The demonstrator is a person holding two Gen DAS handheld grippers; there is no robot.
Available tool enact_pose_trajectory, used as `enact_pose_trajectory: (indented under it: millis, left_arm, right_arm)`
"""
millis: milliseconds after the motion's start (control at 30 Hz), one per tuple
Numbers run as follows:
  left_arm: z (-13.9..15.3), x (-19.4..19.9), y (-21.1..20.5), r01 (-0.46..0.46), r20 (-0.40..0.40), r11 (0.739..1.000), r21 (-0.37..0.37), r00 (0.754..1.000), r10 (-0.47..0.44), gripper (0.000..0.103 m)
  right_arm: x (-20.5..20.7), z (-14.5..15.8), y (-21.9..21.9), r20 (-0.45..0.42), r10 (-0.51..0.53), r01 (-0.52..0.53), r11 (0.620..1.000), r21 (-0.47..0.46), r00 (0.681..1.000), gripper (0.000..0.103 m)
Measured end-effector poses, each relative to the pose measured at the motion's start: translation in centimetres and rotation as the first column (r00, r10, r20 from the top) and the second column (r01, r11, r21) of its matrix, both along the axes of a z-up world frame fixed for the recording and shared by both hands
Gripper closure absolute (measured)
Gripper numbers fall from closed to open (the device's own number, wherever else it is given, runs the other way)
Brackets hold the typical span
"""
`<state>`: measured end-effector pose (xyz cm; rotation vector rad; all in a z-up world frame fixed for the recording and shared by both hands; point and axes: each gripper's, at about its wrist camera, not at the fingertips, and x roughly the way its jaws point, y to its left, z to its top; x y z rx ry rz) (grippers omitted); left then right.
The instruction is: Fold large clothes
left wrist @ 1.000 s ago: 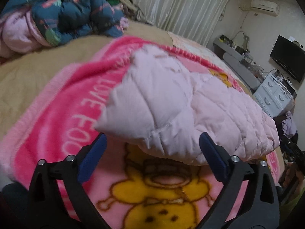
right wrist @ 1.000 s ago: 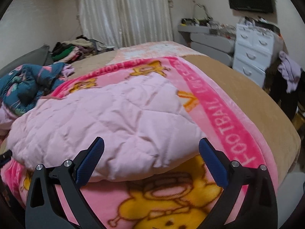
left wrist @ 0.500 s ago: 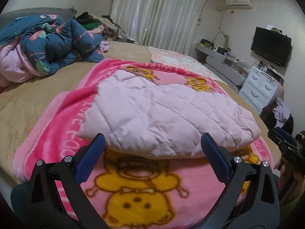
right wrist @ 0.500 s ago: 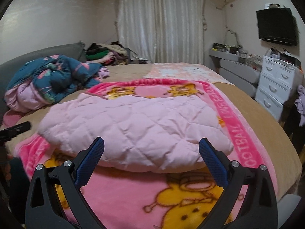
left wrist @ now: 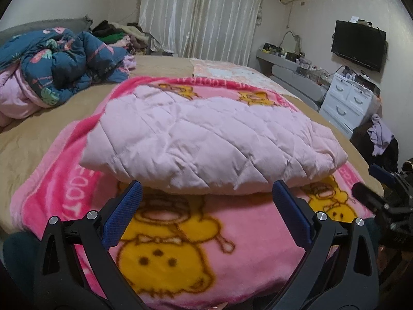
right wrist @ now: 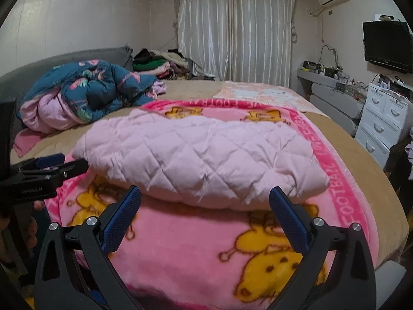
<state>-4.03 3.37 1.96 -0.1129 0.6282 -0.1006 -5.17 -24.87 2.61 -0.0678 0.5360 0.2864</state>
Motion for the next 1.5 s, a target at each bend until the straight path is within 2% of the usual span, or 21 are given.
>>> enact_pose_trajectory:
  millis: [100,233,367,1033,1500]
  left_arm:
    - [-0.7,-0.1,-0.5,-0.001,-0.013,1.000,0.004,1.000,0.001,0.009]
    - [-1.2,0.2,-1.3,0.000,-0.033,0.999,0.054,0.999,0.002,0.009]
    - [-1.6,0.3,-1.3,0.015,-0.046,1.000,0.027,0.999,-0.014,0.009]
    - [-1.6,0.3,-0.8,-0.025,-0.050,0.998,0.065,0.998,0.028,0.009]
    - [-1.3,0.2,-1.0,-0.027,-0.043,0.998,0.062,0.999,0.029,0.009]
  right_arm:
    - [-0.1,-1.1,-0.2,-0.030,-0.019,0.020,1.000,0.013,0.999,0.004]
    - [0.2,-1.8,-0.3,-0.053,-0.020,0.020,1.000,0.014,0.998,0.004]
    - [0.2,-1.6,-0.4,-0.046,-0.025,0.026,1.000,0.018,0.999,0.004]
    - [0.4,-1.9,-0.4,-0.060,-0.025,0.026,0.999,0.019,0.998,0.004]
    - [0.3,-1.9,-0.3,-0.060,-0.024,0.025,1.000,0.017,0.998,0.004]
